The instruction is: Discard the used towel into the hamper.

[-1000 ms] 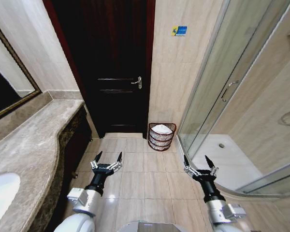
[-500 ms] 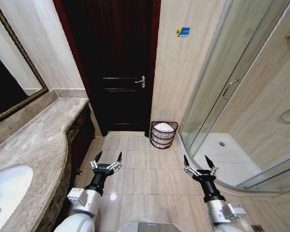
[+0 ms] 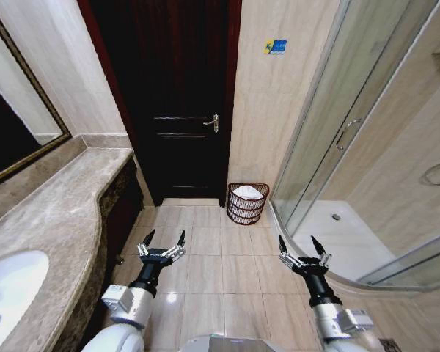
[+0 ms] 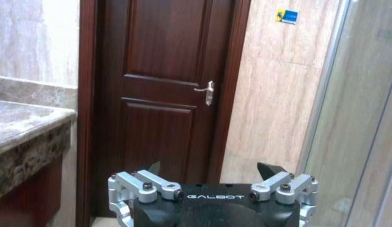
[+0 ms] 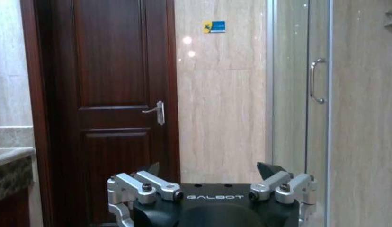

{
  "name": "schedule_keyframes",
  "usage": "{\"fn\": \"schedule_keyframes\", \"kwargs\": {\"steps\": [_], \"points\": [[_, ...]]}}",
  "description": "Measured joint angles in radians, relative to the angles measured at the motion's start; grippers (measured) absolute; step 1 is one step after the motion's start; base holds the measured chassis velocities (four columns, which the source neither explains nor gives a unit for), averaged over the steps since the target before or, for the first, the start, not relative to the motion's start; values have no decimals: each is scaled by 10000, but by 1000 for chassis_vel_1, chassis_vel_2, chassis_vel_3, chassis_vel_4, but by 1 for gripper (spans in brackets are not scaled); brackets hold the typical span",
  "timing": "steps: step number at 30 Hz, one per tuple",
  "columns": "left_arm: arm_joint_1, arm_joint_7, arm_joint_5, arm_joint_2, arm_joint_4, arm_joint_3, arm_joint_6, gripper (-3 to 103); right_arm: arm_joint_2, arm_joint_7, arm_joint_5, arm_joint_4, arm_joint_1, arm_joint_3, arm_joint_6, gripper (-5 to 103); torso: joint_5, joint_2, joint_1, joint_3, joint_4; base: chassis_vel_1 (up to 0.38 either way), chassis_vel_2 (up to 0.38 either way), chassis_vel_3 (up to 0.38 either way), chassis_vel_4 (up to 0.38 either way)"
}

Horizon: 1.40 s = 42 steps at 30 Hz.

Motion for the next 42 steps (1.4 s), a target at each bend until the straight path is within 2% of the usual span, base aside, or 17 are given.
{"fn": "schedule_keyframes", "kwargs": {"steps": [13,42], "points": [[2,0,0,0,0,0,0,100,0,0,0,0,-3,0,0,100,3,8,-12,-5,-1,170,-171,-160,157],[0,0,0,0,0,0,0,100,0,0,0,0,0,0,0,100,2,2,-3,-1,-1,-7,4,11,-2]]}}
